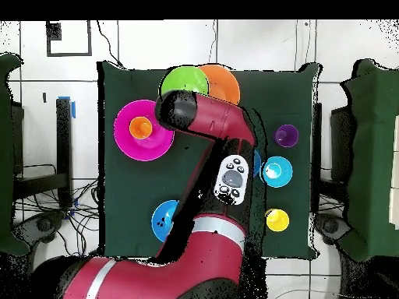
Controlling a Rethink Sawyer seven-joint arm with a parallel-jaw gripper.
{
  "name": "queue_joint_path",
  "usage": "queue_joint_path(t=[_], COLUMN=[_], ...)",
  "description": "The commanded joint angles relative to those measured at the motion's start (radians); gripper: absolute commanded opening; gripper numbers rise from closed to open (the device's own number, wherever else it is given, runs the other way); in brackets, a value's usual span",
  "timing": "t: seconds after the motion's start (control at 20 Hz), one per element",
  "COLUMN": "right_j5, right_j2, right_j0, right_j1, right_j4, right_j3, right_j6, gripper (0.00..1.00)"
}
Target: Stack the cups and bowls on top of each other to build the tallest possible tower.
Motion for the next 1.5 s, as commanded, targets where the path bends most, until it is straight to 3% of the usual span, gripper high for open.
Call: queue_joint_path(t=[0.05,0.55,1.0,1.3,1.5], right_j5=[0.012,-0.078,-0.186,-0.223,-0.21], right_j2=[-0.097,-0.253,-0.273,-0.274,-0.354], right_j0=[0.162,0.323,0.352,0.352,0.392], right_j1=[0.121,0.176,0.218,0.209,0.247], right_j4=[0.049,0.168,0.211,0.226,0.241], right_j3=[-0.015,0.012,0.02,0.046,0.024], right_j6=[0.387,0.596,0.651,0.635,0.672], gripper=[0.0,0.0,0.0,0.0,0.0])
